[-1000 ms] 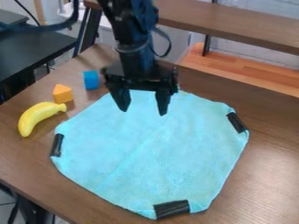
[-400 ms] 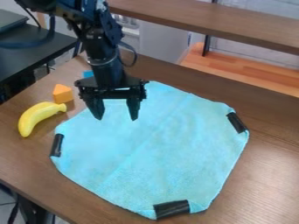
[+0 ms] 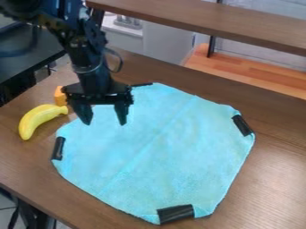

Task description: Fold the cloth from the top to bottom

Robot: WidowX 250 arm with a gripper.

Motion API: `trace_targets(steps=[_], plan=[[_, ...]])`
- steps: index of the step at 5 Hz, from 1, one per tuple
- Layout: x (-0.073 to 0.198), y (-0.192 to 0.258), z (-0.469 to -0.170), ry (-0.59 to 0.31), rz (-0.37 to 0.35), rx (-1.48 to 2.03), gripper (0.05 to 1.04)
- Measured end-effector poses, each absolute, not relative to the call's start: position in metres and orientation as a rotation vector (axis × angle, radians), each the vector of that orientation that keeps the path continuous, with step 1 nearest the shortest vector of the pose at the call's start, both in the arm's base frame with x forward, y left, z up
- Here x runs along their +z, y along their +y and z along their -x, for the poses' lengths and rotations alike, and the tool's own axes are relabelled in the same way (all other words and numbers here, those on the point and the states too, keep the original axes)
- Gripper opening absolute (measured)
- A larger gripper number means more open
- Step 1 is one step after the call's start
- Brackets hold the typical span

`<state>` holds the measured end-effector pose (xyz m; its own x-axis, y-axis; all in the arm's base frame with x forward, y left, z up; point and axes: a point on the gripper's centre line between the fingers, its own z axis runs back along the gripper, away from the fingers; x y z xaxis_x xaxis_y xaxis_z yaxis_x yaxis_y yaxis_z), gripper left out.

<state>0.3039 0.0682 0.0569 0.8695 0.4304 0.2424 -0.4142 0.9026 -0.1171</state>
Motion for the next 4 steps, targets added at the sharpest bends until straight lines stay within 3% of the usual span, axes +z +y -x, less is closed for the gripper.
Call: trace_targets(steps=[3,4], plan=[[0.049,0.123,-0.281,-0.339,0.034,0.573,1.000],[0.035,0.130,-0.273,-0.286,0.014,0.628,1.000]])
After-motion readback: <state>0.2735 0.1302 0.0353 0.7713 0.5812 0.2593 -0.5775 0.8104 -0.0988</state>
